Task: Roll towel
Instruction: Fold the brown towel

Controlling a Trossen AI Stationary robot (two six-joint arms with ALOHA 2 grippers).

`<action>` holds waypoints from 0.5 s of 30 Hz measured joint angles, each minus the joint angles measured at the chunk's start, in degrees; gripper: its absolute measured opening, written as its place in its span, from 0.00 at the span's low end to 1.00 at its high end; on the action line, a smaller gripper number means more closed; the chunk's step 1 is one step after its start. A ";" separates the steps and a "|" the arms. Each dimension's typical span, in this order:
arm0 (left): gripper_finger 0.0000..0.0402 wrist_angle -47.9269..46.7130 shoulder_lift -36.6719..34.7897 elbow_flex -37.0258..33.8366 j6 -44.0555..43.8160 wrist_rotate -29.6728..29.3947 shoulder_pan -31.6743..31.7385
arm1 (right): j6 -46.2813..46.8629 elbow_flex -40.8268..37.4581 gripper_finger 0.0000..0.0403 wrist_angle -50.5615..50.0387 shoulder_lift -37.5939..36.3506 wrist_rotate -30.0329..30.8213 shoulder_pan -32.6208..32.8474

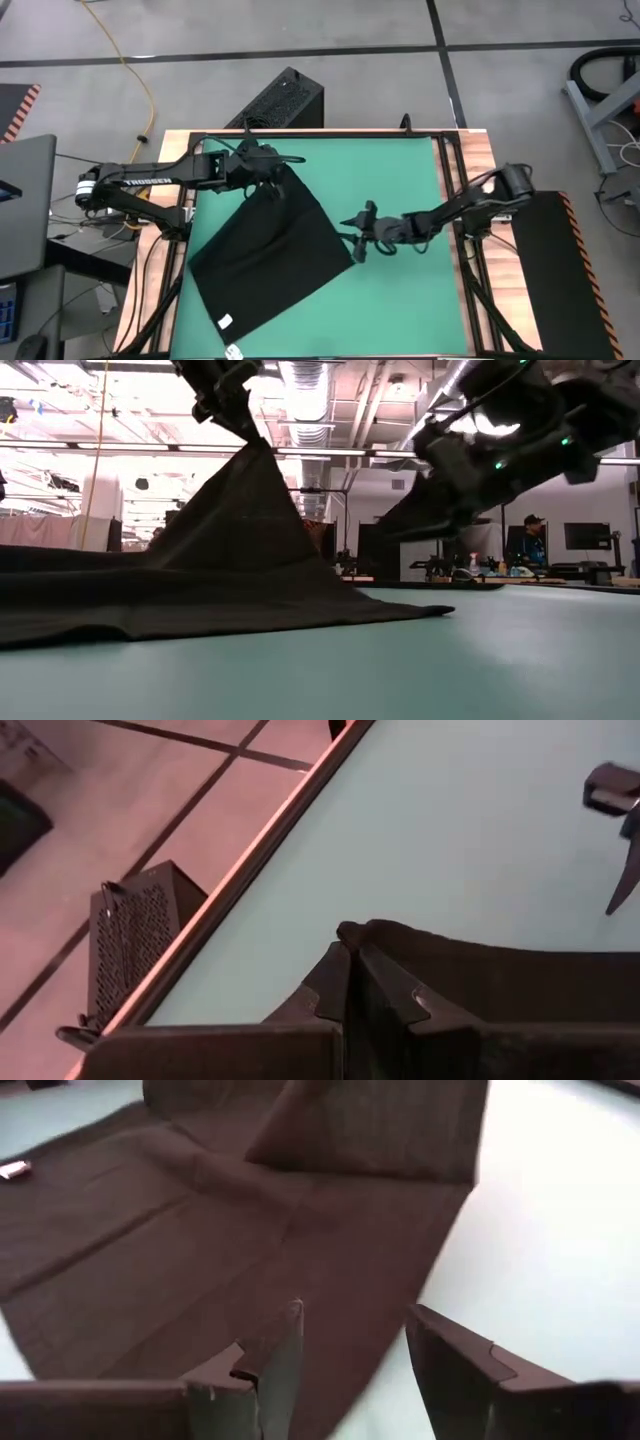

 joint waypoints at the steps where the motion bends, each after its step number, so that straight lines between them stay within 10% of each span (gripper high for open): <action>1: 0.00 -0.03 0.00 0.14 0.42 0.00 0.00 | 0.69 0.74 0.52 0.00 1.24 0.00 -0.12; 15: 0.00 -0.05 0.00 0.38 7.62 -3.68 0.01 | 11.35 2.31 0.58 -3.79 7.37 0.46 2.30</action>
